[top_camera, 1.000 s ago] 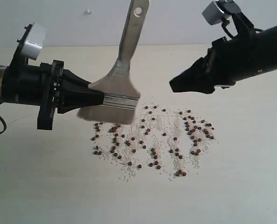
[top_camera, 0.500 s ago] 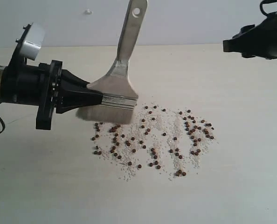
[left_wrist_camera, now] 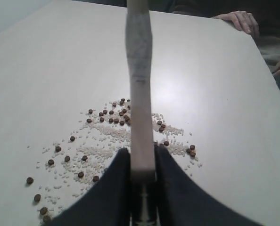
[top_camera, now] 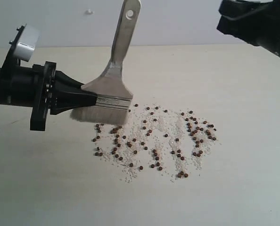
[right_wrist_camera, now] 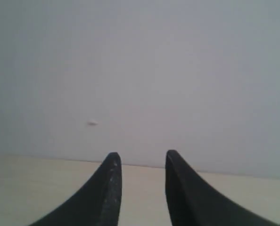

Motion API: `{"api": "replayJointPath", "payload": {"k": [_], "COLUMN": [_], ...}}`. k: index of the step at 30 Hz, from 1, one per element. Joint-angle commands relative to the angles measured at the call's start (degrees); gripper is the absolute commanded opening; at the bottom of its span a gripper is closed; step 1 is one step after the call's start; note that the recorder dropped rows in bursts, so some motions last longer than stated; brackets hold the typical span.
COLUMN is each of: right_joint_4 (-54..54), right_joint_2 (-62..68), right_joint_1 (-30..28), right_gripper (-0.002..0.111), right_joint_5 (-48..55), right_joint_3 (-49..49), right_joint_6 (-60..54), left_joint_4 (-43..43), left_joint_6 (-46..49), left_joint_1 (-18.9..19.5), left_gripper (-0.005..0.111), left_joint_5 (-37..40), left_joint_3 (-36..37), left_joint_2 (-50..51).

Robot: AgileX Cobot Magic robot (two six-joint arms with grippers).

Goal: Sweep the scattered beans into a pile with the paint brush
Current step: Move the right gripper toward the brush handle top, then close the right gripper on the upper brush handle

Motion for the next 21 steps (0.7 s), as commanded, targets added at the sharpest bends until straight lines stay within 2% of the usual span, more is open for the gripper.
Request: {"api": "replayJointPath", "payload": {"k": [1, 6, 8, 10, 14, 16, 21], "right_joint_4": [-21.8, -42.5, -47.0, -46.0, -47.8, -47.9, -44.8], "right_joint_2": [-0.3, -0.7, -0.7, -0.7, 0.4, 0.7, 0.7], "right_joint_1": [0.1, 0.1, 0.1, 0.1, 0.1, 0.1, 0.1], "right_gripper": [0.027, 0.0, 0.0, 0.0, 0.001, 0.005, 0.021], "right_joint_5": [-7.0, -7.3, -7.2, -7.6, -21.3, -25.8, -25.8], "right_joint_3": [0.1, 0.0, -0.3, -0.3, -0.3, -0.3, -0.3], "right_joint_6": [8.4, 8.1, 9.7, 13.9, 14.6, 14.8, 15.1], "left_joint_4": [-0.3, 0.2, 0.2, 0.2, 0.2, 0.2, 0.6], "left_joint_6": [-0.2, -0.2, -0.2, -0.2, -0.2, -0.3, -0.3], "left_joint_1": [0.1, 0.1, 0.1, 0.1, 0.1, 0.1, 0.1], "left_gripper": [0.0, 0.0, 0.0, 0.0, 0.0, 0.0, 0.0], "left_joint_5": [-1.0, -1.0, -1.0, -1.0, -1.0, -1.0, -1.0], "left_joint_3": [0.1, 0.1, 0.1, 0.1, 0.1, 0.1, 0.1], "left_joint_2": [-0.3, -0.3, -0.3, -0.3, -0.3, -0.3, -0.3]}}
